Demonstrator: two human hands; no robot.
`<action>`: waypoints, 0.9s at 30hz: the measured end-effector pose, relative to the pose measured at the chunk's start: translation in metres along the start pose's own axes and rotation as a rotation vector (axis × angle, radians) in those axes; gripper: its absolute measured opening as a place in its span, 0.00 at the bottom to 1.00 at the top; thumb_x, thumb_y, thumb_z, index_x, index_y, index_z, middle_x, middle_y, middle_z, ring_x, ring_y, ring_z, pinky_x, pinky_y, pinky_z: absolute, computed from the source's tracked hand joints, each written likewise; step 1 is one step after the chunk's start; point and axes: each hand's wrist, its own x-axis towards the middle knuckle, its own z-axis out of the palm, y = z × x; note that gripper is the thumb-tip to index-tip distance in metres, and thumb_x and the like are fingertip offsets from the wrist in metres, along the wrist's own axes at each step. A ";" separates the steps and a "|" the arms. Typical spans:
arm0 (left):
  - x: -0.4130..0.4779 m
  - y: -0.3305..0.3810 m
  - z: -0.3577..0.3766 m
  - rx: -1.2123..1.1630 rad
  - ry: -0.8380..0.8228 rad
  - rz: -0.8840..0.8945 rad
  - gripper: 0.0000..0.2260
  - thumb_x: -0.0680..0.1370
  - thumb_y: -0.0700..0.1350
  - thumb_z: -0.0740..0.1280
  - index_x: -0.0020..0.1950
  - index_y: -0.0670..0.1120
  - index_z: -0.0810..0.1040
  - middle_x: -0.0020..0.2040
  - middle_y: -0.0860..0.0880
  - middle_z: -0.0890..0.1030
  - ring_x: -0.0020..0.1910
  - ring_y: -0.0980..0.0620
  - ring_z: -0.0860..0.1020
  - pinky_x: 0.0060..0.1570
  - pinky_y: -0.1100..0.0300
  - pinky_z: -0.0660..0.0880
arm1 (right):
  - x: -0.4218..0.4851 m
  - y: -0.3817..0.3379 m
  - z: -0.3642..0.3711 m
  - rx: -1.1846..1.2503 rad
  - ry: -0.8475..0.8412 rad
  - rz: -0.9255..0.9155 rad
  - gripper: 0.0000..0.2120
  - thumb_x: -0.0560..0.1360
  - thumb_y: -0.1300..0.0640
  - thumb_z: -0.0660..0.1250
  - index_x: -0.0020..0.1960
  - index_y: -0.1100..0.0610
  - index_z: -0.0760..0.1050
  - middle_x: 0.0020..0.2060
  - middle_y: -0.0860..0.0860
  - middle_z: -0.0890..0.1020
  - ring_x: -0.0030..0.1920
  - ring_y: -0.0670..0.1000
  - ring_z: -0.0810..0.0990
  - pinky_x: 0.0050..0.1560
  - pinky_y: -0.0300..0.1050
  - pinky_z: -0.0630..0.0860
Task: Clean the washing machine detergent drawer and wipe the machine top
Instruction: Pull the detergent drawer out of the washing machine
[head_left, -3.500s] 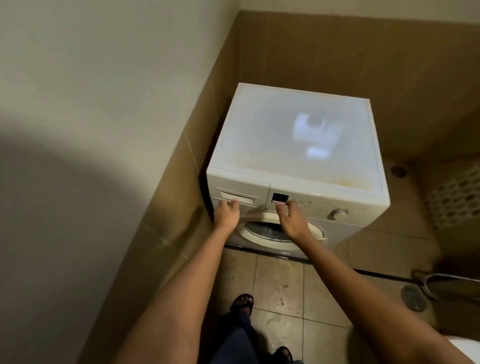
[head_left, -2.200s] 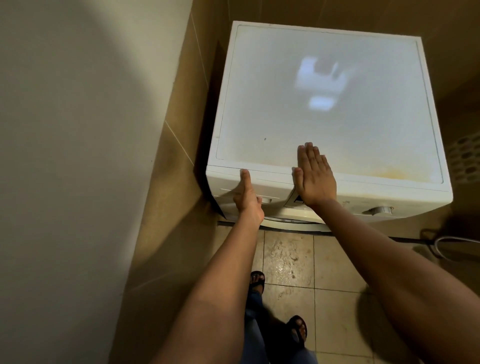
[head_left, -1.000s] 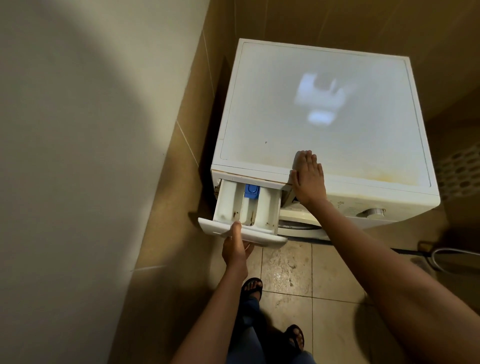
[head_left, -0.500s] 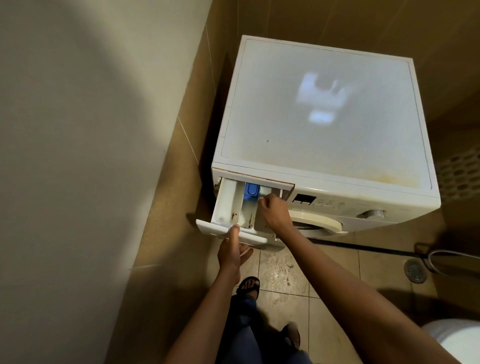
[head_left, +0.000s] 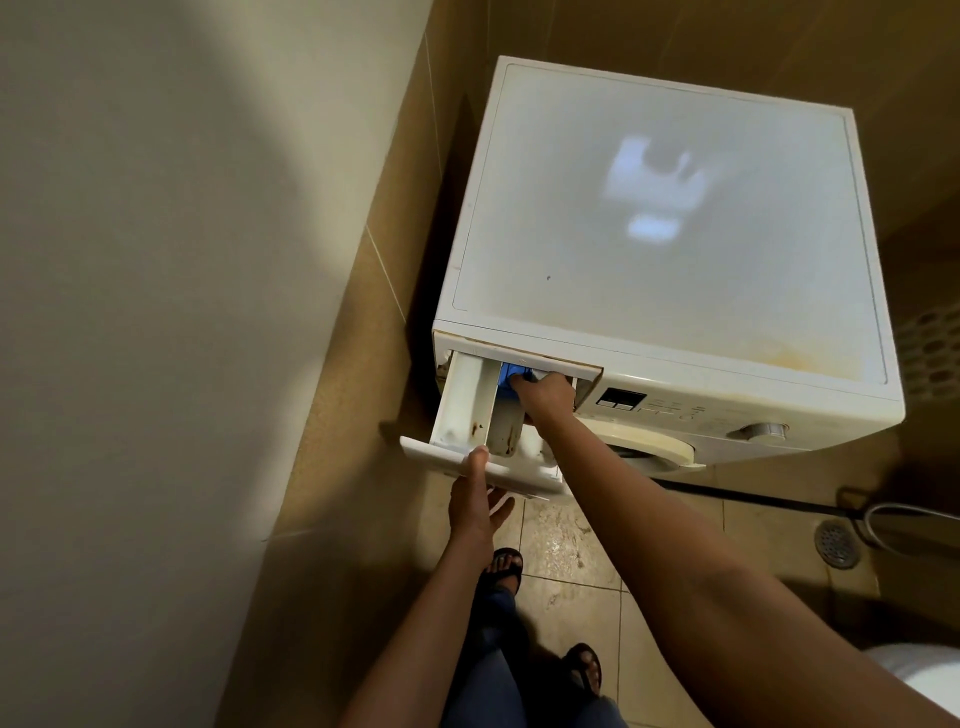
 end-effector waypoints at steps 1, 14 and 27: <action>0.000 0.001 0.003 -0.015 0.007 -0.016 0.25 0.76 0.60 0.66 0.68 0.49 0.70 0.62 0.42 0.77 0.57 0.44 0.79 0.55 0.48 0.79 | 0.001 0.000 -0.001 -0.009 0.001 0.000 0.13 0.74 0.53 0.70 0.45 0.61 0.71 0.43 0.56 0.77 0.44 0.59 0.81 0.49 0.56 0.81; -0.003 0.006 0.011 -0.003 -0.021 -0.036 0.16 0.77 0.52 0.64 0.61 0.45 0.73 0.57 0.39 0.79 0.53 0.43 0.80 0.47 0.51 0.82 | -0.007 -0.001 -0.009 -0.143 -0.004 -0.080 0.15 0.76 0.52 0.69 0.52 0.64 0.76 0.44 0.57 0.81 0.39 0.55 0.80 0.36 0.44 0.77; 0.000 0.008 0.009 0.062 0.002 -0.034 0.20 0.78 0.54 0.63 0.65 0.44 0.72 0.58 0.39 0.78 0.54 0.42 0.80 0.46 0.52 0.82 | -0.008 -0.002 -0.011 -0.131 -0.027 -0.087 0.14 0.76 0.53 0.69 0.52 0.64 0.75 0.43 0.56 0.79 0.39 0.55 0.80 0.37 0.43 0.77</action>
